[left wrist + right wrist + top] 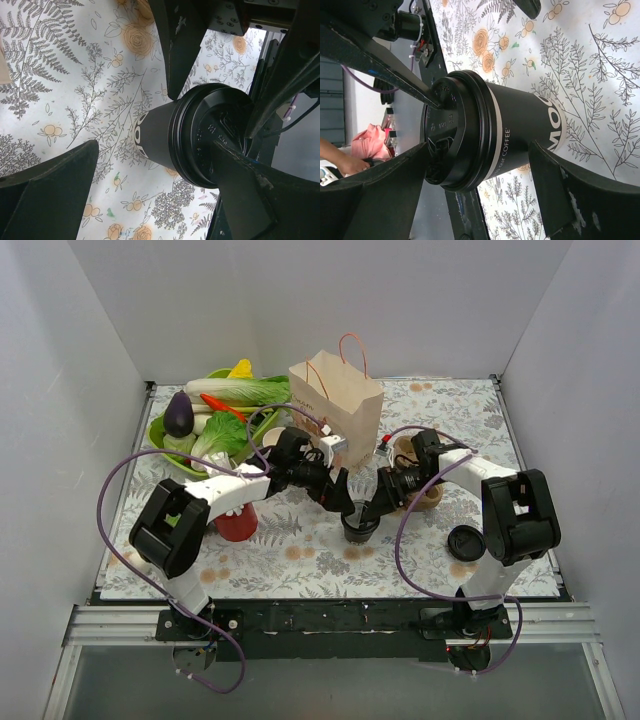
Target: Pack the takeout coffee
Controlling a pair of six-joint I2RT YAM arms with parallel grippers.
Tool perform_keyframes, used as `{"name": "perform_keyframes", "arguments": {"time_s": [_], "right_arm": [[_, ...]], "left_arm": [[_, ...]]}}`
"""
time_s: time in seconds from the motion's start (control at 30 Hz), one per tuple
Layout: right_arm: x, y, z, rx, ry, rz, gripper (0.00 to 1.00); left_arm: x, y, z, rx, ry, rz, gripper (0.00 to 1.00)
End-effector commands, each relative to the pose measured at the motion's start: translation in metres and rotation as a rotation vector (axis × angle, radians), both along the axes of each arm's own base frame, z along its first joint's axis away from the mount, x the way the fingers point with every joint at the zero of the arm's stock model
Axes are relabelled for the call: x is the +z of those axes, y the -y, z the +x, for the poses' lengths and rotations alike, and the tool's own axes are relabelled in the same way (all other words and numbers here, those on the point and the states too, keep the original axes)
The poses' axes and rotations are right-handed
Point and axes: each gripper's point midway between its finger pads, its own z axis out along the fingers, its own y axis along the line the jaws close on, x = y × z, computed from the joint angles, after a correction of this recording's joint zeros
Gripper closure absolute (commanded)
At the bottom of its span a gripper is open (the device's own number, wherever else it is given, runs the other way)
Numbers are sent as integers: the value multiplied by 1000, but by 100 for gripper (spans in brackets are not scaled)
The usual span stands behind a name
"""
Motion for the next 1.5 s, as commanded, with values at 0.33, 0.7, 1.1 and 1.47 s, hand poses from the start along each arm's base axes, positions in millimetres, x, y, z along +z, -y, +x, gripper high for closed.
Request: {"name": "perform_keyframes", "arguments": {"time_s": [0.33,0.7,1.1,1.47], "right_arm": [[7,-3,-6,73,46,161,20],[-11,1,-12,139,78,170,31],[-22,4,-17,166,128,163,40],[-34,4,-19,171,190,180,42]], "left_arm": [[-27,-6,4,-6,-15,91,7],[-33,-5,7,-19,-20,113,7],[-42,-7,9,-32,0,138,7],[-50,-9,6,-60,19,163,7]]}}
